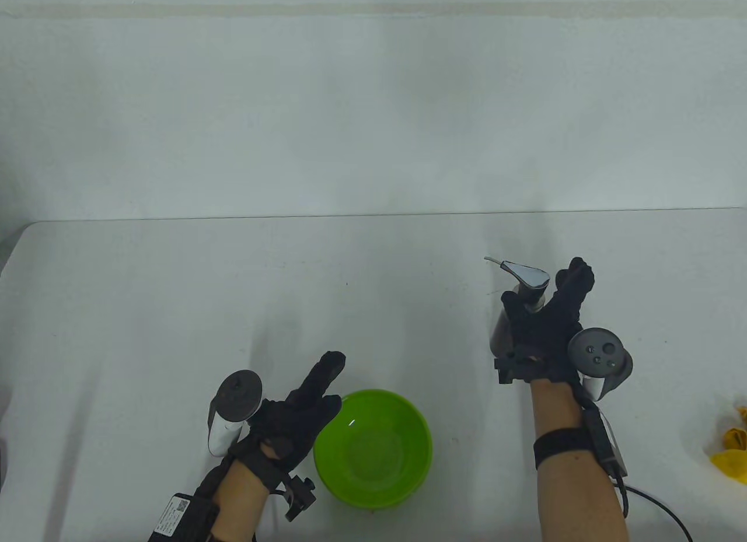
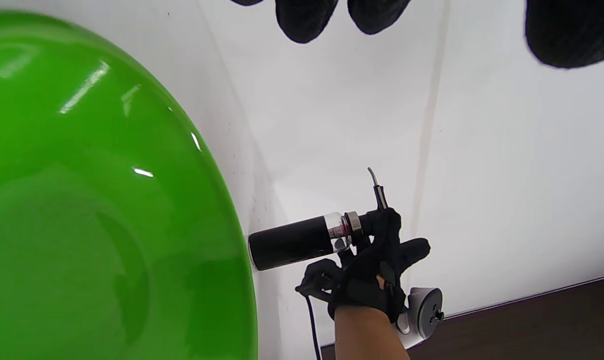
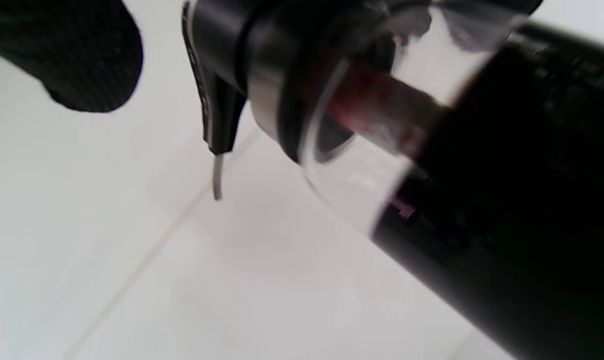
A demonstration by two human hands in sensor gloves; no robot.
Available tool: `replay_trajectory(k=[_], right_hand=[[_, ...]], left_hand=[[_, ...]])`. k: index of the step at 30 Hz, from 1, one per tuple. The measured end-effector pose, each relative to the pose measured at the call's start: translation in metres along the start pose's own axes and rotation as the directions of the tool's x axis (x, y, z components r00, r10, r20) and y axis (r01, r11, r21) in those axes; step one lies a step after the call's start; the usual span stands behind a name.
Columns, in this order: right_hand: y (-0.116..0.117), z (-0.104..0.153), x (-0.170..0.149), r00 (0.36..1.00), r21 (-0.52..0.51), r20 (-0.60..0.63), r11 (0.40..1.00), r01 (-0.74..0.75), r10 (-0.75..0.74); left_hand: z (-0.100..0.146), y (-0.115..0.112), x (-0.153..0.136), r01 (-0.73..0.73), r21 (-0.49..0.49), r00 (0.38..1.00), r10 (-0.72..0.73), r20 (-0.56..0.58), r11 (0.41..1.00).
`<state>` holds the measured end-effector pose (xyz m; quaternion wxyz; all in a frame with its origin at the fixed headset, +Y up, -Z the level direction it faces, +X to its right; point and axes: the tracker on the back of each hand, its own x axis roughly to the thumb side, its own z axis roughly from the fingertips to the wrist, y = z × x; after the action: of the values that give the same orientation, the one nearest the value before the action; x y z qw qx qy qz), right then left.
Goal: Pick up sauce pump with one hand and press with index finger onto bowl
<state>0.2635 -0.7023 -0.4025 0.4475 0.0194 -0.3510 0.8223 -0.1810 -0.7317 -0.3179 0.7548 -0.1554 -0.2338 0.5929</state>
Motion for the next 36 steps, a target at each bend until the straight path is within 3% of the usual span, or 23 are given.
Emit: replay_trajectory(k=[4,7,16,22,27,30,33,36], right_hand=[[0.016,0.007,-0.009,0.999,0.037,0.0,0.998,-0.05,0.05],[0.02,0.008,-0.015,0.998,-0.011,-0.027,0.999,-0.052,0.052],[0.029,0.002,-0.02,0.994,-0.008,-0.044,0.995,-0.104,0.104],[0.018,-0.003,-0.014,0.995,0.032,-0.044,0.996,-0.084,0.085],[-0.007,0.0,0.01,0.989,0.081,0.04,0.986,-0.145,0.143],[-0.02,-0.001,0.035,0.977,0.165,0.138,0.969,-0.186,0.164],[-0.029,0.003,0.064,0.984,0.327,0.172,0.939,-0.104,0.049],[-0.033,0.012,0.094,0.97,0.444,0.245,0.888,-0.122,0.011]], left_hand=[[-0.001,-0.001,-0.003,-0.003,-0.008,1.0,0.003,-0.017,1.0],[0.0,-0.001,-0.003,-0.001,-0.01,1.0,0.001,-0.021,1.0],[0.001,-0.001,-0.003,-0.013,-0.002,1.0,0.013,-0.026,1.0],[0.001,-0.002,-0.004,-0.017,-0.002,0.999,0.017,-0.041,1.0],[0.001,-0.002,-0.004,-0.025,0.015,0.999,0.025,-0.042,1.0],[0.001,-0.002,-0.003,-0.021,0.022,0.999,0.022,-0.043,1.0],[0.002,-0.001,-0.003,-0.029,0.027,0.999,0.03,-0.036,0.999],[0.003,0.001,-0.001,-0.035,0.049,0.999,0.036,-0.025,0.998]])
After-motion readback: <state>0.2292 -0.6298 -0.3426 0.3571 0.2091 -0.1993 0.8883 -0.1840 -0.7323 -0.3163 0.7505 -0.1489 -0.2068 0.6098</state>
